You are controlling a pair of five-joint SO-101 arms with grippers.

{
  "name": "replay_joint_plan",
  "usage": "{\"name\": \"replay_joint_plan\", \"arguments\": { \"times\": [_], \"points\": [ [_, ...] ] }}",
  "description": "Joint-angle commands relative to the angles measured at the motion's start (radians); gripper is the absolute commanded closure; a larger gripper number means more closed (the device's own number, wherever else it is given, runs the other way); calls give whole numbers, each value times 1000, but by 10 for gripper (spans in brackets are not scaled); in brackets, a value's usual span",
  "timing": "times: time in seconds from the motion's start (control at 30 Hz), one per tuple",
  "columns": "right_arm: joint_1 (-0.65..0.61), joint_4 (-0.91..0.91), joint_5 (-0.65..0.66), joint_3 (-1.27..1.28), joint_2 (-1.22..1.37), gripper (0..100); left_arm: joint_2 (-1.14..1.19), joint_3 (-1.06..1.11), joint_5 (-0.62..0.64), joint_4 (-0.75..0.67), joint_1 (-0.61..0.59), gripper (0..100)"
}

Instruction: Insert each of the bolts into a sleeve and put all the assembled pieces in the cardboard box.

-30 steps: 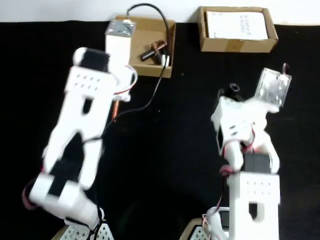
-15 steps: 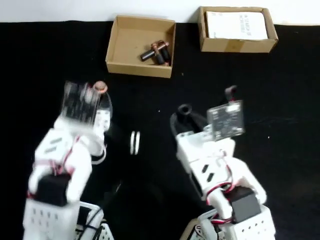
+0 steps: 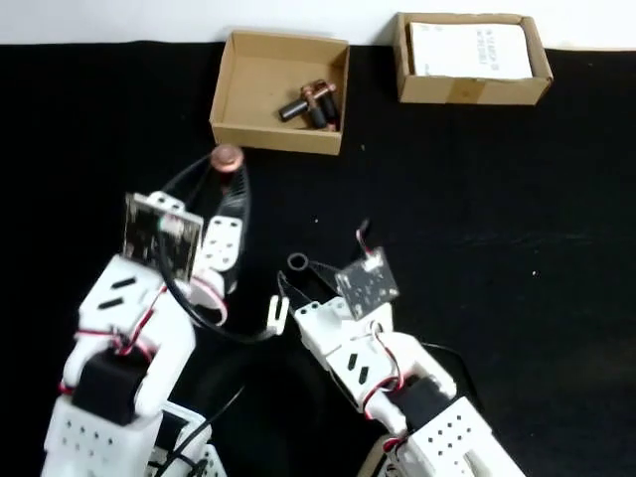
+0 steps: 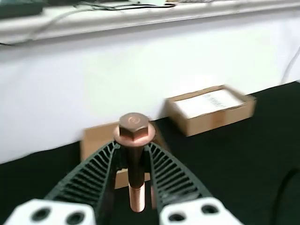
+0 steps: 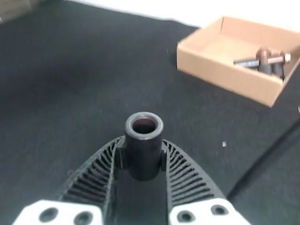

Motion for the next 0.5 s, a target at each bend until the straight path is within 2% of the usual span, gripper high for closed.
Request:
{"name": "replay_joint_plan", "arguments": {
  "times": [0.0,0.2,0.37,0.47],
  "points": [
    [-1,-131,9,62,-19,991,91,-91,100,-21,48,991],
    [77,-205,9,143,-22,991,159,-88,115,-21,182,991],
    [91,-242,6,174,-22,991,163,-71,120,38,200,991],
    [91,-243,5,173,-22,991,159,-10,120,26,185,991]
  ]
}}
